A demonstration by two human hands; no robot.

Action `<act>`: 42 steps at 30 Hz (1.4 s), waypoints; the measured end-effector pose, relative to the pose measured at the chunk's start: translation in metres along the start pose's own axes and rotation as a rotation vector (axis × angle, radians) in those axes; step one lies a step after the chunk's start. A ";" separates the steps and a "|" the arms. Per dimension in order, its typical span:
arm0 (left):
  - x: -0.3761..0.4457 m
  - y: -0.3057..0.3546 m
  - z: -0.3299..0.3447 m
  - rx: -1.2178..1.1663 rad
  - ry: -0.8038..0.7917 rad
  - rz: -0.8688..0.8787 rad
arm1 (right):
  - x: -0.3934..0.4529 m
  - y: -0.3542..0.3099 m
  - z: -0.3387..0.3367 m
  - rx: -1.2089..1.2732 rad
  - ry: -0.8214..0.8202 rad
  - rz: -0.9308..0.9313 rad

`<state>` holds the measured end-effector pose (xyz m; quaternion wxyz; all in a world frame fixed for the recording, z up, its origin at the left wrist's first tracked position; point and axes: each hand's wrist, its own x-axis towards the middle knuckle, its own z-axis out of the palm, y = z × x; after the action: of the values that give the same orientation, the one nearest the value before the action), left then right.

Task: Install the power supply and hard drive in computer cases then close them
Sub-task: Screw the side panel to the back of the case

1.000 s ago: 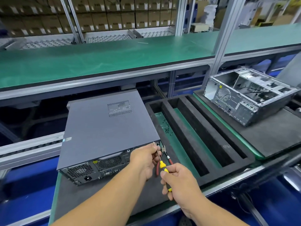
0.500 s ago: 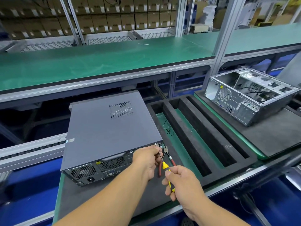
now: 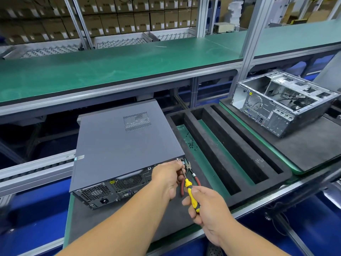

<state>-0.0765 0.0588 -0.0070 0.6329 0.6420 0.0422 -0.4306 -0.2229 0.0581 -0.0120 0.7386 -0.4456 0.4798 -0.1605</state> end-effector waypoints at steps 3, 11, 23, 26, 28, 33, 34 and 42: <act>-0.007 0.000 0.001 0.006 -0.040 -0.025 | 0.001 -0.004 0.000 0.183 -0.062 0.135; -0.012 0.000 0.003 0.034 -0.096 -0.070 | 0.006 -0.005 0.001 0.324 -0.064 0.259; -0.025 -0.004 0.000 0.111 -0.189 -0.134 | 0.005 -0.007 0.005 0.470 -0.123 0.463; -0.032 -0.004 -0.006 0.176 -0.264 -0.118 | 0.005 -0.015 0.004 0.534 -0.136 0.481; -0.035 -0.003 -0.013 0.203 -0.325 -0.088 | 0.006 -0.021 0.005 0.535 -0.138 0.478; -0.035 -0.013 -0.035 0.269 -0.520 -0.109 | 0.007 -0.025 0.009 0.573 -0.100 0.516; -0.034 -0.016 -0.037 0.282 -0.526 -0.102 | 0.007 -0.024 0.010 0.580 -0.089 0.524; -0.030 -0.025 -0.026 0.535 -0.244 0.120 | -0.004 -0.007 0.014 0.331 0.121 0.258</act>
<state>-0.0976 0.1001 -0.0131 0.4660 0.7309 -0.1871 -0.4623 -0.2114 0.0638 -0.0016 0.7858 -0.2427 0.5436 -0.1676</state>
